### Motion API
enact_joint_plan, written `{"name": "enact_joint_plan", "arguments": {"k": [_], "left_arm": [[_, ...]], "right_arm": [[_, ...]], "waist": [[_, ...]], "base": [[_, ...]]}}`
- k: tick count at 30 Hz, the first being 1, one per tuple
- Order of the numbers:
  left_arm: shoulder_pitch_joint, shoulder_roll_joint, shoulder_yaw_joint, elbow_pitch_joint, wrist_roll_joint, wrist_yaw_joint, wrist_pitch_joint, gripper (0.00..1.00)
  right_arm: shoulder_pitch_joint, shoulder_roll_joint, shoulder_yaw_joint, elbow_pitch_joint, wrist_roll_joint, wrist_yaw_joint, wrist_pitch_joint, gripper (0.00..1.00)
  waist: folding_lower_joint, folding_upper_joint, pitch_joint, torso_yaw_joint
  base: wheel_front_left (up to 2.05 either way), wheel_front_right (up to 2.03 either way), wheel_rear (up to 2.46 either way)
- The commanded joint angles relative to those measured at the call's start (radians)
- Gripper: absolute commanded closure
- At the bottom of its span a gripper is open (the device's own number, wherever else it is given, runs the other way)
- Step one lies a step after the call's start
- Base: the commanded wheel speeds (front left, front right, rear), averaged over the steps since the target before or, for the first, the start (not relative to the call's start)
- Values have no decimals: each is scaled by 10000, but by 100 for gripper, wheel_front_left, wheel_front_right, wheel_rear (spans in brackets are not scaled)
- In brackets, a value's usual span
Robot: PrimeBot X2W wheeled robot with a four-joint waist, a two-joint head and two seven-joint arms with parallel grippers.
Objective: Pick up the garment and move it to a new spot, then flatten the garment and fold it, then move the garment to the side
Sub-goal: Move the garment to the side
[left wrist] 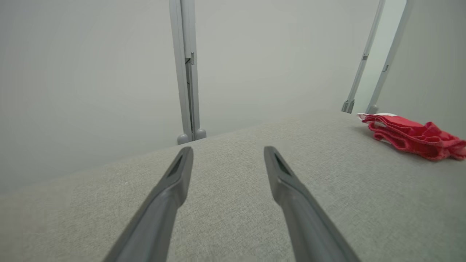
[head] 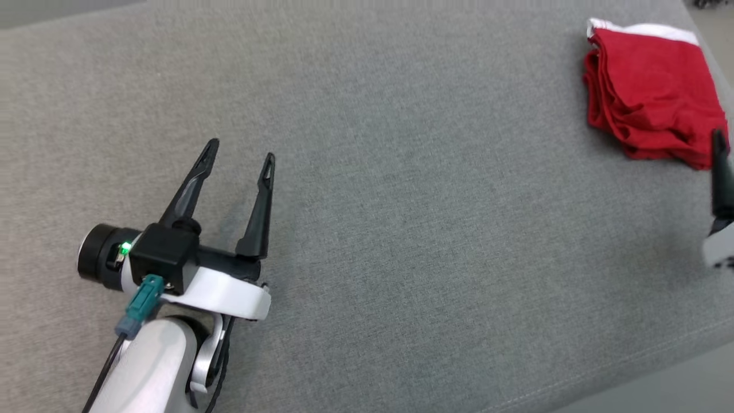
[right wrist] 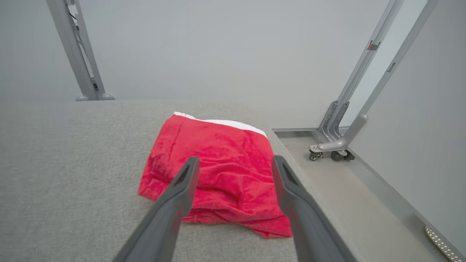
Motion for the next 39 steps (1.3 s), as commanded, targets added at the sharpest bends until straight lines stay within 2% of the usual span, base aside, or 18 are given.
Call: {"name": "enact_joint_plan", "arguments": {"k": [1, 7, 14, 24, 39], "left_arm": [[186, -7, 104, 70, -108, 98, -88, 0], [733, -130, 410, 372, -524, 332, -408, 0], [1399, -223, 770, 656, -931, 546, -727, 0], [2279, -115, 1077, 986, -1209, 714, -966, 0], [3161, 45, 962, 1167, -1371, 711, -923, 0]], "right_arm": [[375, 241, -250, -359, -246, -1, -47, 0], [1710, 1429, -854, -1995, -1159, -1, -47, 0], [2582, 2382, -536, -3213, -1603, -2, -42, 0], [3410, 2744, -363, -4127, -1955, -2, 383, 0], [4974, 2992, -1089, -5076, -2369, -1, 1249, 0]], "waist": [[0, -1, -473, 212], [0, -1, -1117, 774], [0, -1, -1733, 1553], [0, -1, -2504, 2253], [0, -1, -3523, 2427]], "base": [[0, 0, 0], [0, 0, 0], [0, 0, 0], [0, 0, 0], [0, 0, 0]]}}
